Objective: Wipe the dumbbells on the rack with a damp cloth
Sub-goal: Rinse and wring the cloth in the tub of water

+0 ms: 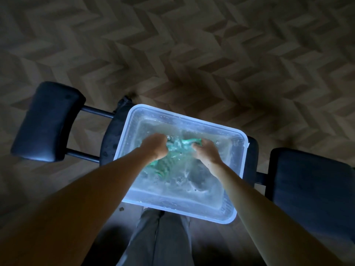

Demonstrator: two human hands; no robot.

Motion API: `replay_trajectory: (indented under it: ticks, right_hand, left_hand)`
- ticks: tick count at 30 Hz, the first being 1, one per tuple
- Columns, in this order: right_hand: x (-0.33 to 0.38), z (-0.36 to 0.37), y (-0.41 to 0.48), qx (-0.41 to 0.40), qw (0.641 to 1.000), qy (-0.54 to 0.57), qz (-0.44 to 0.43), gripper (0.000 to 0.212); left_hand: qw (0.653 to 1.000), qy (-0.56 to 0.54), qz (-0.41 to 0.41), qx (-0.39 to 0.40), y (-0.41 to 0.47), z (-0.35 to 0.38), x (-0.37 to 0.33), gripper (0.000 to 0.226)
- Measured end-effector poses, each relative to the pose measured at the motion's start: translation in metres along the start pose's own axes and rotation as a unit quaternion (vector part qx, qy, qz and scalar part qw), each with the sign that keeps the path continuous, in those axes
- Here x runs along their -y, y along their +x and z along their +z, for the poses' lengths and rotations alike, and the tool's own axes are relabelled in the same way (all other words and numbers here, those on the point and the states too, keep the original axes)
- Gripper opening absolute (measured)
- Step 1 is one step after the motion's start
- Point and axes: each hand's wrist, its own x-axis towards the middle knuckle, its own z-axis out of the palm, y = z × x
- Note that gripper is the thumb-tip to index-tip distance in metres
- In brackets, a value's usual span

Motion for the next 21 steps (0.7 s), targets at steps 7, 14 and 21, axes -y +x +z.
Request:
replay_trajectory:
  ticks: [7, 14, 21]
  right_hand:
    - [0.008, -0.009, 0.005, -0.01, 1.0, 0.01, 0.018, 0.012]
    - [0.005, -0.007, -0.01, 0.154, 0.984, 0.052, 0.071, 0.015]
    - [0.005, -0.015, -0.004, 0.019, 0.999, 0.037, 0.004, 0.031]
  left_hand:
    - [0.955, -0.229, -0.107, -0.152, 0.003, -0.008, -0.005, 0.04]
    - [0.996, -0.085, -0.006, 0.025, -0.003, -0.001, 0.001, 0.017]
    - [0.978, -0.157, -0.049, -0.129, 0.002, -0.003, -0.002, 0.018]
